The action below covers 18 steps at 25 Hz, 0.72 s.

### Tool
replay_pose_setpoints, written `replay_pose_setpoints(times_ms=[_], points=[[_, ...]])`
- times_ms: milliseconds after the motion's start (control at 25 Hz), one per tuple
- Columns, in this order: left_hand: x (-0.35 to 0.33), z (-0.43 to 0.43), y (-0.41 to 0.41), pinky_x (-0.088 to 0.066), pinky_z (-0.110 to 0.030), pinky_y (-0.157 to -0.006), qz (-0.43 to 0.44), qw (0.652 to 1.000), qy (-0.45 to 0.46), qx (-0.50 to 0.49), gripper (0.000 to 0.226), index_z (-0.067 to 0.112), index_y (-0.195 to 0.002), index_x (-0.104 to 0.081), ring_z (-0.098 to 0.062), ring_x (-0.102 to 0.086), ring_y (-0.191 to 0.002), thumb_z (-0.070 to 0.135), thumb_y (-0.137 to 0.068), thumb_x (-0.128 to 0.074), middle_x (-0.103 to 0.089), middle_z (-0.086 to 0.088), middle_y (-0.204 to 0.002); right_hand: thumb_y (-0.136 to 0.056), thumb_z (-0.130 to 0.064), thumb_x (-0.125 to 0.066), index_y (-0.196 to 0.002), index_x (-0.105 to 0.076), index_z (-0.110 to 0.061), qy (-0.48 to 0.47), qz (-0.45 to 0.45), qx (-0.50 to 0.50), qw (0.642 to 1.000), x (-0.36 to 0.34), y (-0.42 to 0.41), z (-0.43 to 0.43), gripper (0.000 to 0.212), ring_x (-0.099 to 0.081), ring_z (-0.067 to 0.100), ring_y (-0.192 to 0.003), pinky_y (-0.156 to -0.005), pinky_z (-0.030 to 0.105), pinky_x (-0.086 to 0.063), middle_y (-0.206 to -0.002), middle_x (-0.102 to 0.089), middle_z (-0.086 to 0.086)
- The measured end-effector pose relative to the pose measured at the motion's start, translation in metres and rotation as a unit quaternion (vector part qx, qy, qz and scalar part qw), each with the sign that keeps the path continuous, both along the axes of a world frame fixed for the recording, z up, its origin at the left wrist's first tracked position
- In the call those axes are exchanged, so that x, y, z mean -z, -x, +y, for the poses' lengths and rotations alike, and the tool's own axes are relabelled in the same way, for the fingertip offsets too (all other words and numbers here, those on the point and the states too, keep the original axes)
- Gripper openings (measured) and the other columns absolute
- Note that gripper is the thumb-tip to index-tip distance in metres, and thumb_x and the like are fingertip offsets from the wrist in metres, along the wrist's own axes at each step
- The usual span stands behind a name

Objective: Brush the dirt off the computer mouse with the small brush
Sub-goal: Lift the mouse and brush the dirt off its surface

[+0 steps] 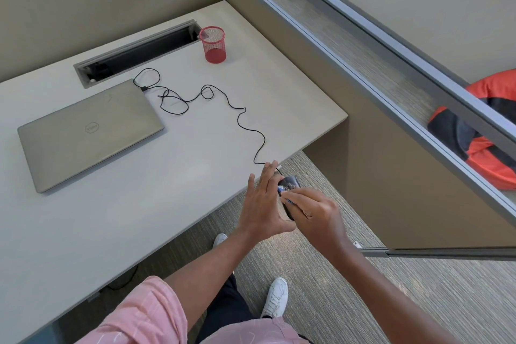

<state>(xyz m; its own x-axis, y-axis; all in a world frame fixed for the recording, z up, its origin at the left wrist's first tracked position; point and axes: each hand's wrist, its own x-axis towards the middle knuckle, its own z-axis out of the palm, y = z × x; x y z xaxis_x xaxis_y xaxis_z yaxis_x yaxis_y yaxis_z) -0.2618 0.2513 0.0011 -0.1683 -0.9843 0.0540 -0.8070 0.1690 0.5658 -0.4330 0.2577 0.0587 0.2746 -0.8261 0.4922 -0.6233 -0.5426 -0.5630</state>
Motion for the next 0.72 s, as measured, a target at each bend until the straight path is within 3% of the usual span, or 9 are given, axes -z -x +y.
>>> replay_pose_setpoints(times_ms=[160, 320, 720], points=[[-0.004, 0.001, 0.001, -0.014, -0.062, -0.137, 0.003, 1.0, 0.001, -0.007, 0.114, 0.01, -0.156, -0.041, -0.022, -0.005, -0.174, 0.074, -0.068, -0.076, -0.011, -0.002, -0.185, -0.093, 0.0, -0.085, -0.105, -0.089, -0.002, -0.009, -0.036, 0.029, 0.999, -0.002, 0.008, -0.003, 0.013, -0.084, 0.024, -0.089, -0.073, 0.044, -0.069, -0.102, -0.086, 0.009], [-0.007, 0.001, 0.003, -0.014, -0.062, -0.137, 0.005, 1.0, -0.003, -0.007, 0.116, 0.01, -0.157, -0.041, -0.022, -0.007, -0.174, 0.071, -0.066, -0.08, -0.012, -0.002, -0.185, -0.087, 0.009, -0.091, -0.102, -0.088, 0.0, -0.003, -0.011, 0.035, 0.999, -0.003, 0.011, -0.008, 0.018, -0.084, 0.028, -0.086, -0.07, 0.048, -0.069, -0.1, -0.086, 0.011], [-0.001, 0.001, -0.002, -0.016, -0.064, -0.137, -0.008, 1.0, 0.003, -0.018, 0.118, 0.013, -0.155, -0.039, -0.022, -0.006, -0.174, 0.072, -0.065, -0.087, -0.013, -0.002, -0.185, -0.087, 0.01, -0.091, -0.099, -0.088, 0.001, 0.007, -0.002, 0.052, 0.999, -0.01, 0.008, 0.006, 0.016, -0.083, 0.028, -0.078, -0.063, 0.045, -0.068, -0.093, -0.086, 0.011]])
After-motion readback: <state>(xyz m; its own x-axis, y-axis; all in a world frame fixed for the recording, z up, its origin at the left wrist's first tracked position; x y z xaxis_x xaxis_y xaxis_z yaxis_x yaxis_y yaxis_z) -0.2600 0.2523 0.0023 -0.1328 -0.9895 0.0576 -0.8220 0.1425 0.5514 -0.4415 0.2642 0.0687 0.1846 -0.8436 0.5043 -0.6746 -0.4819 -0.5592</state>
